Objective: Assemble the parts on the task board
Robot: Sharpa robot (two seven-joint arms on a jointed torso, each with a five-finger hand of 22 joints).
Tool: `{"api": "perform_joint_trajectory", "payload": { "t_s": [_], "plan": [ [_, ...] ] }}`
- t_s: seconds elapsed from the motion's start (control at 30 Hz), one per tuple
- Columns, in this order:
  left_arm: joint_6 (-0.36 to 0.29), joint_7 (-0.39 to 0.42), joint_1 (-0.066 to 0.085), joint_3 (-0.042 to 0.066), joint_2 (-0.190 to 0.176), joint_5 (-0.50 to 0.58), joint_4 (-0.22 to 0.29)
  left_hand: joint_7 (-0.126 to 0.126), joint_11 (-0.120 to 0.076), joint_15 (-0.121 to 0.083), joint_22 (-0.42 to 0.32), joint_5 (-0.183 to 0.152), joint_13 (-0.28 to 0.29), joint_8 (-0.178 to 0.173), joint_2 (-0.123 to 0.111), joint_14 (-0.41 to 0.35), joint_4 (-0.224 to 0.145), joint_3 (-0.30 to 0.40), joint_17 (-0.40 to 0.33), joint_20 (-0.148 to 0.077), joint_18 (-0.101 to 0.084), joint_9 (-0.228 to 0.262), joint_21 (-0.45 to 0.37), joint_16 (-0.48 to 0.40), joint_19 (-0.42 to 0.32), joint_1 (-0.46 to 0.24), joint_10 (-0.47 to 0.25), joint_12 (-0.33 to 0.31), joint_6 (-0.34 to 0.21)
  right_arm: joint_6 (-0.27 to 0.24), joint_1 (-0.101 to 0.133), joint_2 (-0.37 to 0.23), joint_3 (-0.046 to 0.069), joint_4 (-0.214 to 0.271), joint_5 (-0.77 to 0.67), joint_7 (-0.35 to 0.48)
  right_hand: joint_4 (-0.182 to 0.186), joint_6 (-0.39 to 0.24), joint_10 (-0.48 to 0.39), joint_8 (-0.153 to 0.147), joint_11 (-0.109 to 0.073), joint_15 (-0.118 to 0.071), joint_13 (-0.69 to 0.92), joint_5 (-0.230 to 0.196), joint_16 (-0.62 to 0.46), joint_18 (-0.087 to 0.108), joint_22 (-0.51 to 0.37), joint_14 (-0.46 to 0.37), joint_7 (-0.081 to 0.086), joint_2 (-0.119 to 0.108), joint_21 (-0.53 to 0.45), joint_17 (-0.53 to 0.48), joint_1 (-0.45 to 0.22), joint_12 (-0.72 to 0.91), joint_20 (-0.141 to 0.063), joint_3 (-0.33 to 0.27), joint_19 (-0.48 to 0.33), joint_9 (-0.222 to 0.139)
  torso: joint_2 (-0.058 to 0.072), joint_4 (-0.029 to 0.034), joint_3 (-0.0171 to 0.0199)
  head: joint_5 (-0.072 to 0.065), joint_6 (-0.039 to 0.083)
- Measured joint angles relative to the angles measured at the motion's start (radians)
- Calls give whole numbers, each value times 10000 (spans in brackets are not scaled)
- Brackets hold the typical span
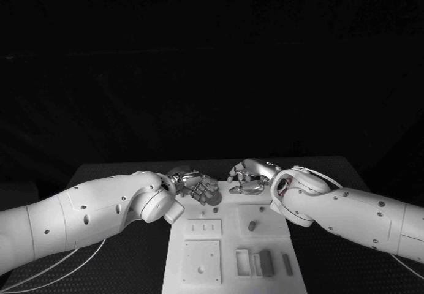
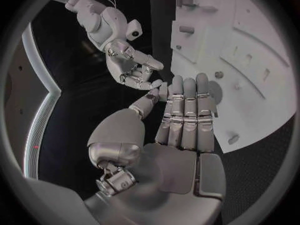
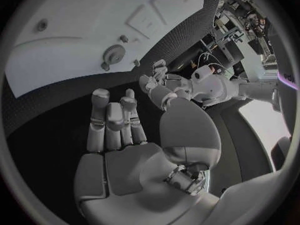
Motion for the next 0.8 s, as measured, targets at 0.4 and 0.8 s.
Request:
{"api": "perform_joint_trajectory", "payload": {
  "t_s": [0.4,0.8],
  "plan": [
    [-18,-279,-44,-646,-678,-2561,652,-14,-130,-145,405,26,433,-2,-40,215,1,-2,223,-141,-17,287,292,398,218,44,163,272,11,-83,-12,-569,0,-152,329,107,0,14,-17,0,18,2,-21,0,0,-101,0,-1,19,0,0,0,0,0,19,0,-18,0,-11,15,16,134,-89],
    [-775,-1151,-270,-1037,-1088,-5980,1560,-199,-660,-700,1771,25,2010,-37,-490,770,41,-43,945,-630,-62,466,1437,2193,984,117,523,2142,238,-131,-12,-773,1,-121,672,244,27,25,-16,0,18,28,-34,0,0,-64,0,-26,28,0,-9,1,0,0,16,-27,-88,1,-31,35,41,228,-338]
  ]
}}
